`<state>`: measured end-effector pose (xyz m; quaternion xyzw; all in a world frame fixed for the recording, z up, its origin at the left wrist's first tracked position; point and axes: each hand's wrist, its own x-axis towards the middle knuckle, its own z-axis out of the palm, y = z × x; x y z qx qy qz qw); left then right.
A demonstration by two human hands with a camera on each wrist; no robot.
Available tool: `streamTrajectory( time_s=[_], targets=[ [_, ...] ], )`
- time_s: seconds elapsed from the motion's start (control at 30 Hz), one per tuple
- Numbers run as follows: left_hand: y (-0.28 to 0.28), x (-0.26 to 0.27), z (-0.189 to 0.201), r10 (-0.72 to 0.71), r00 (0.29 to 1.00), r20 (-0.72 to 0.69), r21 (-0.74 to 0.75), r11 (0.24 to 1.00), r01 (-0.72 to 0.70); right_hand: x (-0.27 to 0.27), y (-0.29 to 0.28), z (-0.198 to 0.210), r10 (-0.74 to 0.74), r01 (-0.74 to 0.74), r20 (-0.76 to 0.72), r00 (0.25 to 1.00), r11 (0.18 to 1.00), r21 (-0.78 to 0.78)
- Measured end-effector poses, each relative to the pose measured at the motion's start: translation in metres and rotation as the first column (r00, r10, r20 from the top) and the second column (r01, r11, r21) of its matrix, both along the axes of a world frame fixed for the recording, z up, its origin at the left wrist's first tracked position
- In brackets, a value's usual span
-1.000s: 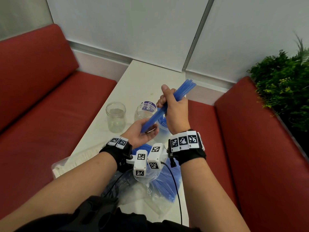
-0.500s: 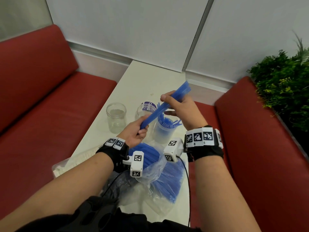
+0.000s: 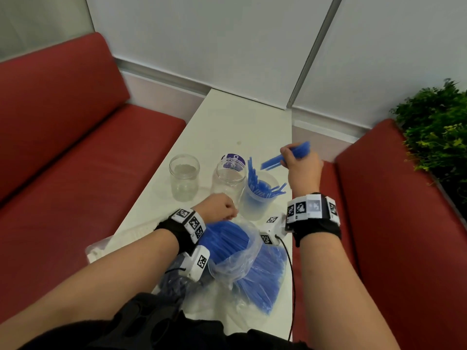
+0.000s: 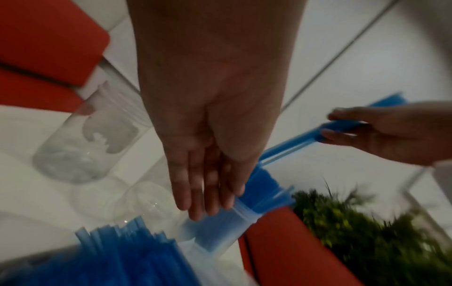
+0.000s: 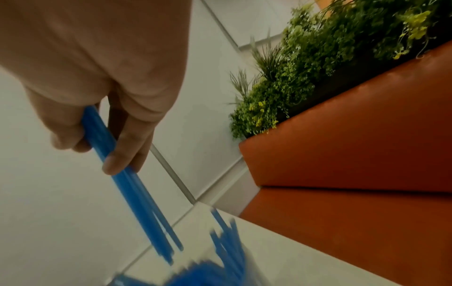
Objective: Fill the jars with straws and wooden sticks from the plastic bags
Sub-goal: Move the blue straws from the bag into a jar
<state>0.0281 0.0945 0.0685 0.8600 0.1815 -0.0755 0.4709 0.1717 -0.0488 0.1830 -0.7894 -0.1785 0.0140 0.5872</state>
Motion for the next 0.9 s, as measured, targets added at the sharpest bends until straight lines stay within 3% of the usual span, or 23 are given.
streamTrajectory(
  time_s=[0.07,0.13,0.23,0.3,0.43,0.53,0.6,0.67,0.77,0.87,0.9],
  targets=[
    [-0.006,-0.002,0.001,-0.223,0.970,-0.093,0.177,0.955,0.237,-0.005,0.006,-0.023,-0.005,0.002,-0.049,0.999,0.998,-0.068],
    [-0.017,-0.003,-0.002,-0.387,0.894,-0.224,0.310,0.842,0.442,-0.008,0.010,-0.043,0.026,-0.040,-0.073,0.997,0.981,-0.191],
    [-0.032,-0.008,-0.019,-0.489,0.747,-0.450,0.523,0.534,0.665,-0.010,0.012,-0.062,0.074,-0.095,-0.079,0.994,0.952,-0.292],
    [-0.038,-0.011,-0.027,-0.483,0.714,-0.508,0.605,0.389,0.694,-0.009,0.014,-0.066,0.062,-0.070,-0.037,0.997,0.954,-0.291],
    [-0.044,-0.010,-0.029,-0.483,0.716,-0.504,0.617,0.380,0.690,-0.010,0.016,-0.070,0.069,-0.035,0.150,0.986,0.975,-0.220],
    [-0.047,-0.009,-0.024,-0.468,0.711,-0.524,0.609,0.378,0.697,-0.013,0.018,-0.083,0.118,0.041,0.329,0.937,0.898,-0.438],
    [-0.046,-0.011,-0.021,-0.452,0.729,-0.514,0.637,0.369,0.677,-0.018,0.018,-0.096,0.222,0.012,0.247,0.943,0.721,-0.693],
    [-0.046,-0.012,-0.019,-0.438,0.742,-0.508,0.653,0.365,0.663,-0.021,0.017,-0.109,0.299,-0.072,0.128,0.946,0.579,-0.812],
    [-0.047,-0.013,-0.017,-0.413,0.752,-0.513,0.669,0.357,0.652,-0.022,0.015,-0.116,0.317,-0.077,0.135,0.939,0.576,-0.814],
    [-0.048,-0.013,-0.016,-0.384,0.751,-0.537,0.673,0.342,0.656,-0.022,0.015,-0.116,0.329,-0.117,0.066,0.942,0.507,-0.854],
    [-0.048,-0.013,-0.016,-0.371,0.753,-0.544,0.680,0.330,0.654,-0.023,0.014,-0.115,0.318,-0.111,0.079,0.945,0.536,-0.837]
  ],
)
